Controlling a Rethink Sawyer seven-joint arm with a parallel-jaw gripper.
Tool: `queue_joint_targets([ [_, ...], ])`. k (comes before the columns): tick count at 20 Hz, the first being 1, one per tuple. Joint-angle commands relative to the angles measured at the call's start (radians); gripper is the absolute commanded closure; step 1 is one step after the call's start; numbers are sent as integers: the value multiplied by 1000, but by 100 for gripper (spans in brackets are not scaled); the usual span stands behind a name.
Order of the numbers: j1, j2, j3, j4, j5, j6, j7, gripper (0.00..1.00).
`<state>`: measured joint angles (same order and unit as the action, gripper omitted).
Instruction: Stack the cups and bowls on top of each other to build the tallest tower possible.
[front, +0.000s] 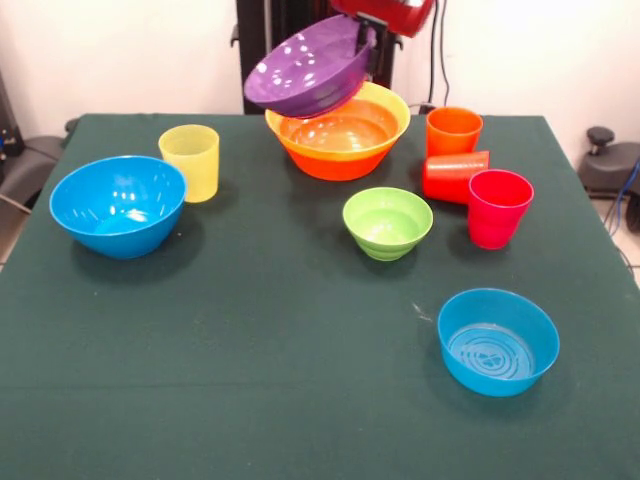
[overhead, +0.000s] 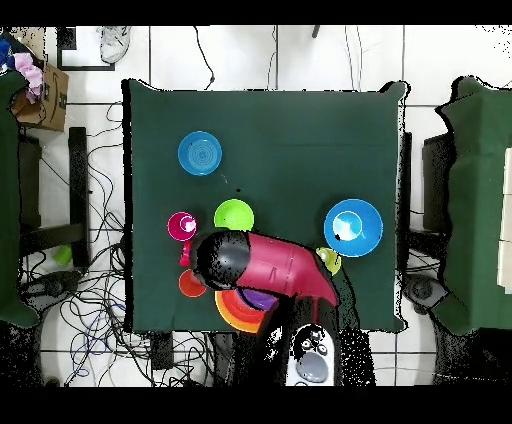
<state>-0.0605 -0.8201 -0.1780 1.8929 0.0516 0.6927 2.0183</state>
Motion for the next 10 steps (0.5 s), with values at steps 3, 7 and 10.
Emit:
queue_joint_targets([
  [3,39,82,48,23,53,-152,232,100],
  [7,-22,104,59,-10,8,-161,147,100],
  [10,-84,113,48,-38,-45,-154,66,100],
])
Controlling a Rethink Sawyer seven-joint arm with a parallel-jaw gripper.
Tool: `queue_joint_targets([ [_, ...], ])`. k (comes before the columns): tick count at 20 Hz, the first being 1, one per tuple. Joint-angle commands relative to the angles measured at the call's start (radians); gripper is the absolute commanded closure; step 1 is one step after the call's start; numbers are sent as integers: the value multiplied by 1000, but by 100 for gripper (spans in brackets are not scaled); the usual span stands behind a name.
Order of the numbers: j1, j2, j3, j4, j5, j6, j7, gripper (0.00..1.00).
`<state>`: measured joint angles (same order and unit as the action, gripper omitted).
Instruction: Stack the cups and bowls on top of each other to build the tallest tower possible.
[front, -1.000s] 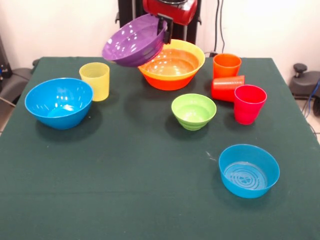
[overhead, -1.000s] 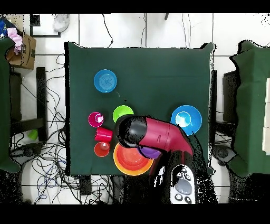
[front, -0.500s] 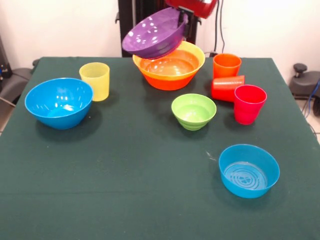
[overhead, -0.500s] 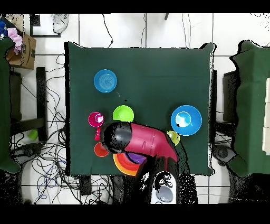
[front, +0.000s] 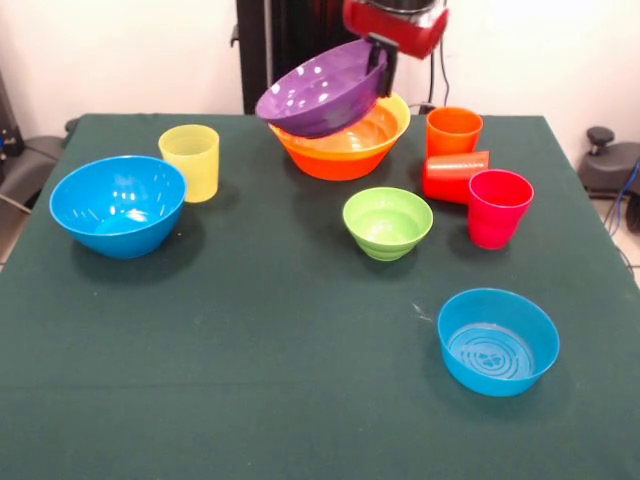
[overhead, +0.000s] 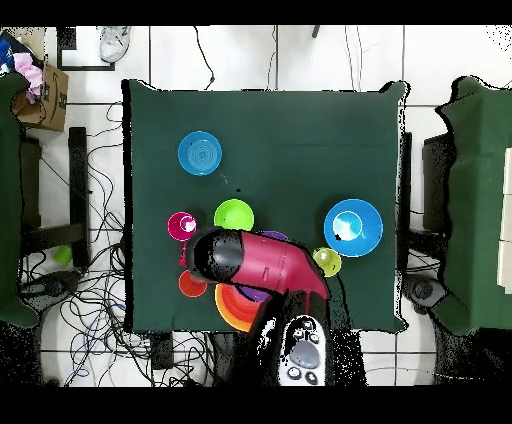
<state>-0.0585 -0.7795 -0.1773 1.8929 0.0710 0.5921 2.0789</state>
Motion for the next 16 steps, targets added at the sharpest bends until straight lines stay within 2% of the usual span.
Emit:
queue_joint_targets([
  [1,-95,72,43,-45,-76,-49,-6,100],
  [5,-116,64,26,-68,-123,-15,-32,100],
  [9,-124,61,39,-60,-137,-15,-15,100],
  [13,-85,39,43,-18,-114,-16,55,100],
  [16,-79,18,44,19,-105,-26,64,100],
])
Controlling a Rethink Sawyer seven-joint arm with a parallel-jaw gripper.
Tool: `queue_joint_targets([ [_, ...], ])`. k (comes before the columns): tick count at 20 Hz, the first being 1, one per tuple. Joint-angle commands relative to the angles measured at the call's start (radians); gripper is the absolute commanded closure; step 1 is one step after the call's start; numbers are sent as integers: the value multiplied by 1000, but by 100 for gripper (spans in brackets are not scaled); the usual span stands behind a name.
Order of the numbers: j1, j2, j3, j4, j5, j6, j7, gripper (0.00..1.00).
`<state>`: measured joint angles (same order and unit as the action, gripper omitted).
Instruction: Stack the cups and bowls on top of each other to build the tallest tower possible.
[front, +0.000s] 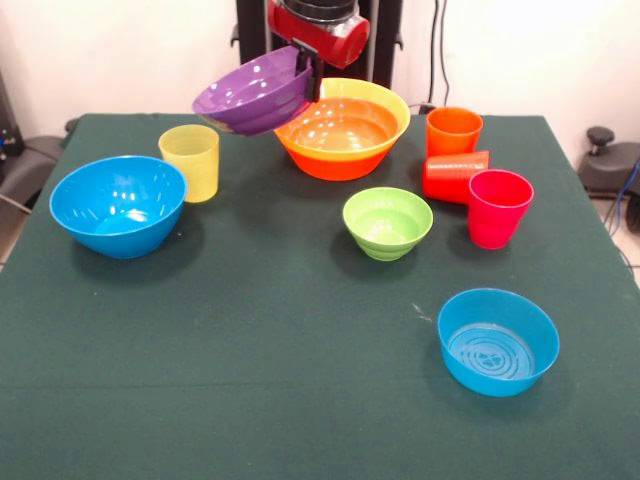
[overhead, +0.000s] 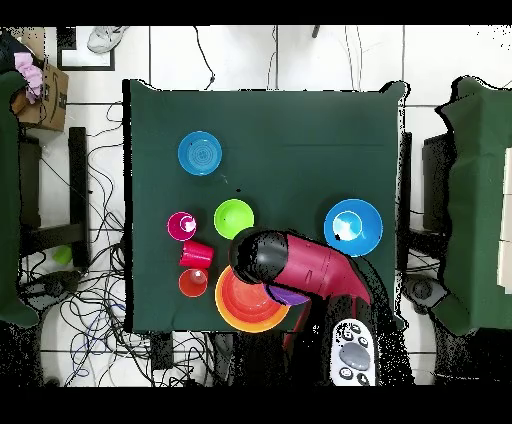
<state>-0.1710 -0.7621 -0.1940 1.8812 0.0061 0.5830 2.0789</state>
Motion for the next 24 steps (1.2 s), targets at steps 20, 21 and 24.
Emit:
queue_joint_targets([
  [20,119,59,69,154,-14,-224,144,100],
  [21,123,64,65,154,-14,-229,145,100],
  [24,135,78,55,151,-8,-239,151,100],
])
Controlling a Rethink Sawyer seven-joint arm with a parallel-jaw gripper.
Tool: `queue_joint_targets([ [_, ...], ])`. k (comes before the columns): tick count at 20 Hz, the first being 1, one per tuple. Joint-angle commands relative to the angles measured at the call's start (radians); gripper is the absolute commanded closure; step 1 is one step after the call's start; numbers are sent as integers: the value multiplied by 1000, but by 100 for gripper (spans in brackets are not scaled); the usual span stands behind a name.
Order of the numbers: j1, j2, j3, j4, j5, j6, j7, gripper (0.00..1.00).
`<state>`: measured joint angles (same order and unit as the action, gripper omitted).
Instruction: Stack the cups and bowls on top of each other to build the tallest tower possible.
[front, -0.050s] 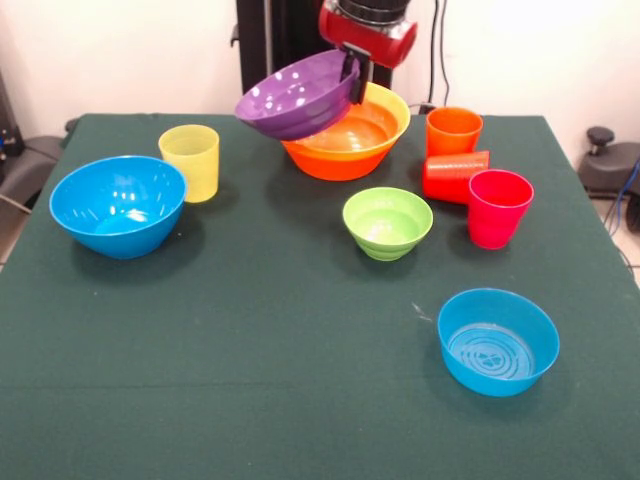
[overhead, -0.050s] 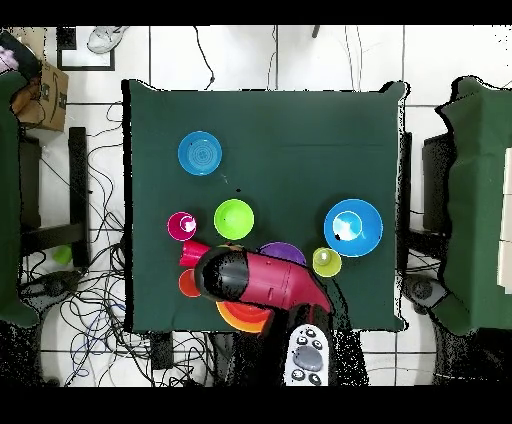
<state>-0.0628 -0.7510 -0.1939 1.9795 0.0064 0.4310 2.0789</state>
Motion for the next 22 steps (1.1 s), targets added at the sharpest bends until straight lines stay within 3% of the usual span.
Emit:
queue_joint_targets([
  [1,32,71,51,53,-6,-92,153,100],
  [11,69,93,40,96,31,-133,198,100],
  [22,37,76,67,166,19,-170,158,100],
])
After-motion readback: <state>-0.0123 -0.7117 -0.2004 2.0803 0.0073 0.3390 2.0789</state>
